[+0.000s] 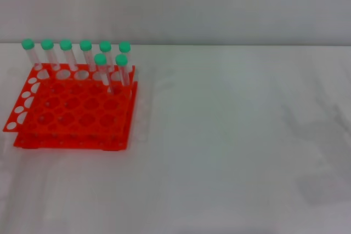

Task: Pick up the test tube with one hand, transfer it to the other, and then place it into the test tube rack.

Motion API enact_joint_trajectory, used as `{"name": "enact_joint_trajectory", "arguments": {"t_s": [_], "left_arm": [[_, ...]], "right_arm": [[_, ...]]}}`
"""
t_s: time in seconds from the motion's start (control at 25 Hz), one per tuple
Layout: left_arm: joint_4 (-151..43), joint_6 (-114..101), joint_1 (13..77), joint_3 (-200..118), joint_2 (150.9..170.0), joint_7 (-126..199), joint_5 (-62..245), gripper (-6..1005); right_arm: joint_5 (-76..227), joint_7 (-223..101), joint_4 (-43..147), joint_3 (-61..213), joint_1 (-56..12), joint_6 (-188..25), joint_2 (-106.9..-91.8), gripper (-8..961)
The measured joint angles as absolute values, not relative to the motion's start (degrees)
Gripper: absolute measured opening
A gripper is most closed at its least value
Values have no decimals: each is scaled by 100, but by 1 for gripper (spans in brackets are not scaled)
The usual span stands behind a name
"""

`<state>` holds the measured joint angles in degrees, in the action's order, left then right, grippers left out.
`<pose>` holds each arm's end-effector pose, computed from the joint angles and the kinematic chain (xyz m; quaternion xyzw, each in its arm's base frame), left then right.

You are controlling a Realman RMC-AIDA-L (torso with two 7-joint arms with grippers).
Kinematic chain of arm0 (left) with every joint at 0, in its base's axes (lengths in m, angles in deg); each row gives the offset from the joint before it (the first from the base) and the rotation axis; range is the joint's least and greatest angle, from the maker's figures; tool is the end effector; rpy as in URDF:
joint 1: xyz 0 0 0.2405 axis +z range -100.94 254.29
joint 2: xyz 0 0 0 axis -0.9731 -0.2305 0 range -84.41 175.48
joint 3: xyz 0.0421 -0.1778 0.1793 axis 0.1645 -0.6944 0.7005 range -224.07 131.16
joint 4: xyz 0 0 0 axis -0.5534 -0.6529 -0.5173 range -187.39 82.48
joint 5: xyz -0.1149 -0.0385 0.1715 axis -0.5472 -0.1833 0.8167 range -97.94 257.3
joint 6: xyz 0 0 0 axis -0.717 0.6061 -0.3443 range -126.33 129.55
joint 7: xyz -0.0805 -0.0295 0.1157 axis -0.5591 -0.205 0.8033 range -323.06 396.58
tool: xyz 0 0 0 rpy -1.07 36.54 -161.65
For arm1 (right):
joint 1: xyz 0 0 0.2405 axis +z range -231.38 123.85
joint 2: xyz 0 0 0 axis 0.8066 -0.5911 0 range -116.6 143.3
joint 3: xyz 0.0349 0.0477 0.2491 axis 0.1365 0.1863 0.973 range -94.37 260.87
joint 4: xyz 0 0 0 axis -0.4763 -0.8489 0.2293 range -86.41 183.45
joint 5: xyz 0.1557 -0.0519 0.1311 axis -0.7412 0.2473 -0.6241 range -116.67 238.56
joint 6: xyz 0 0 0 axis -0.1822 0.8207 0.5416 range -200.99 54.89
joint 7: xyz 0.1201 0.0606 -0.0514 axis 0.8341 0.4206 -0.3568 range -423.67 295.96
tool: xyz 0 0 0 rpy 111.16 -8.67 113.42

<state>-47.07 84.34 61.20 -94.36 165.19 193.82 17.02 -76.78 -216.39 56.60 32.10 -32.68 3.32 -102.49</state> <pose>-0.3768 0.2593 0.0358 -0.5306 -0.3009 -0.4030 0.6822 0.3511 0.3129 0.0412 -0.7111 0.2048 0.3497 0.5745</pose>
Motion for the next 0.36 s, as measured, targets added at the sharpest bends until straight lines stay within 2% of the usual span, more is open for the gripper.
{"name": "enact_joint_trajectory", "arguments": {"t_s": [0.36], "left_arm": [[-4697, 8491, 6132, -9435, 16524, 19377, 1701, 617]], "right_arm": [[-7828, -21643, 5591, 3271, -3229, 326, -10255, 856]]}}
